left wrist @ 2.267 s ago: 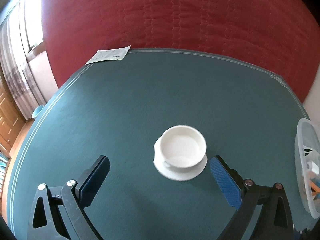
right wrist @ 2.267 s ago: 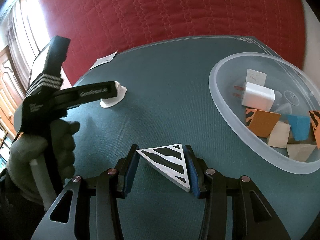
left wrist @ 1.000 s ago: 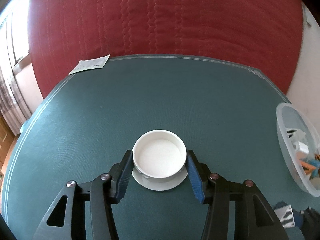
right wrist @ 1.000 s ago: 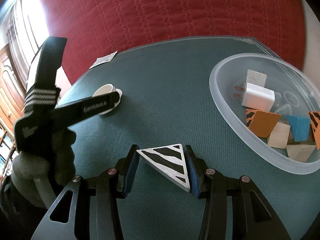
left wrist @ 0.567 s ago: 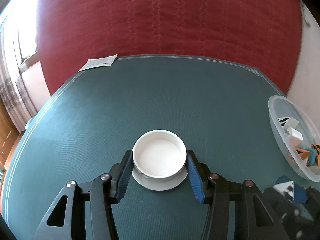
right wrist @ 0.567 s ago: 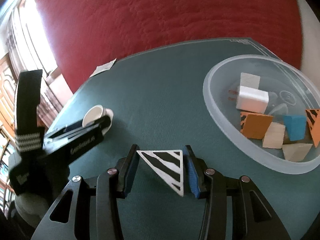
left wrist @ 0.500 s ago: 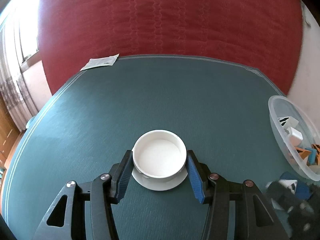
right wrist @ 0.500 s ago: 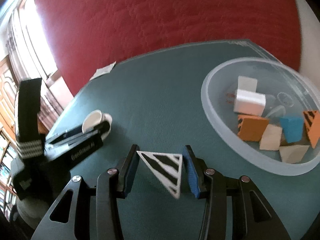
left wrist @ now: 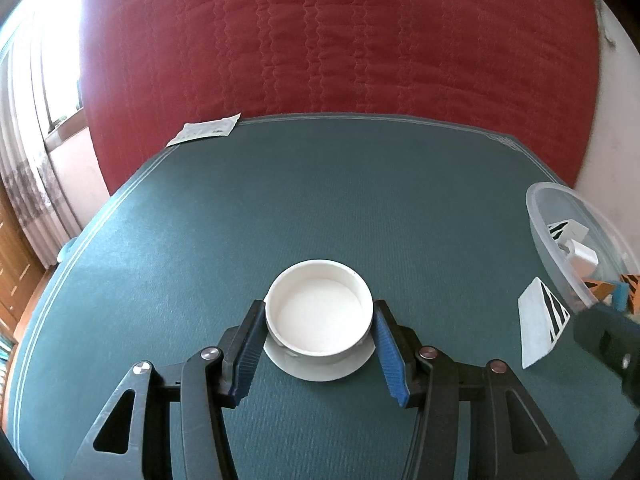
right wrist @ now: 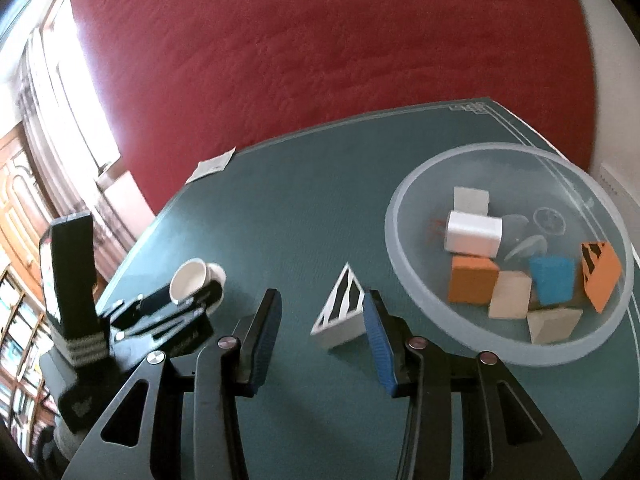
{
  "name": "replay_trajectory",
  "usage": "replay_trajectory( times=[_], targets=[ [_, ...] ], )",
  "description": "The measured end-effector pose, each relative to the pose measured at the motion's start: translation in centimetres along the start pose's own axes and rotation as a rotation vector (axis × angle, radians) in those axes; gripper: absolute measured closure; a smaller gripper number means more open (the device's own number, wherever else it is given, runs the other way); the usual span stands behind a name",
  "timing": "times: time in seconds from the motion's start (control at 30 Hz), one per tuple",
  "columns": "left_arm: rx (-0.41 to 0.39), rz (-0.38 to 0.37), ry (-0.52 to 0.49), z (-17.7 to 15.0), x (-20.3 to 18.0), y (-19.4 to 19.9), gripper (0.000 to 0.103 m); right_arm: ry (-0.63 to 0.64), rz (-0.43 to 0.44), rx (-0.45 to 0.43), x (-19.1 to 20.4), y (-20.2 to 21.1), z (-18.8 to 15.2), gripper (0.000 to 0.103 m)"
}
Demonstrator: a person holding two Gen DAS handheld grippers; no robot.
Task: Organize rigid objects
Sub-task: 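Lift the striped triangle with the right gripper and carry it over the bowl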
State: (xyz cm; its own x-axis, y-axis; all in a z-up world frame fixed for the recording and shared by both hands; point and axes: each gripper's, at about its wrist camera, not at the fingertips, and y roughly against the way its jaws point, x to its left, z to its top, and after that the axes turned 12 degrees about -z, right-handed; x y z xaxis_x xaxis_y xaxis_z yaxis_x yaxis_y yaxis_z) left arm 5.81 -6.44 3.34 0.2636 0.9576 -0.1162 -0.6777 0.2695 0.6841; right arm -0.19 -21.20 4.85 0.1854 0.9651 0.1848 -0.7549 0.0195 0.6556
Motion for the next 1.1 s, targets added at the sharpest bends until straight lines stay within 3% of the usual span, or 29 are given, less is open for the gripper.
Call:
replay_trajectory(
  times=[0.5, 0.63, 1.1],
  targets=[
    [0.009, -0.054, 0.019, -0.1, 0.1, 0.1, 0.048, 0.034, -0.046, 0.030, -0.3, -0.9, -0.7, 0.058],
    [0.016, -0.062, 0.024, -0.2, 0.2, 0.0, 0.048, 0.014, -0.043, 0.078, -0.3, -2.2, -0.3, 0.058],
    [0.032, -0.085, 0.058, -0.5, 0.8, -0.1, 0.048, 0.087, -0.144, 0.096, 1.5, -4.5, -0.3, 0.063]
  ],
)
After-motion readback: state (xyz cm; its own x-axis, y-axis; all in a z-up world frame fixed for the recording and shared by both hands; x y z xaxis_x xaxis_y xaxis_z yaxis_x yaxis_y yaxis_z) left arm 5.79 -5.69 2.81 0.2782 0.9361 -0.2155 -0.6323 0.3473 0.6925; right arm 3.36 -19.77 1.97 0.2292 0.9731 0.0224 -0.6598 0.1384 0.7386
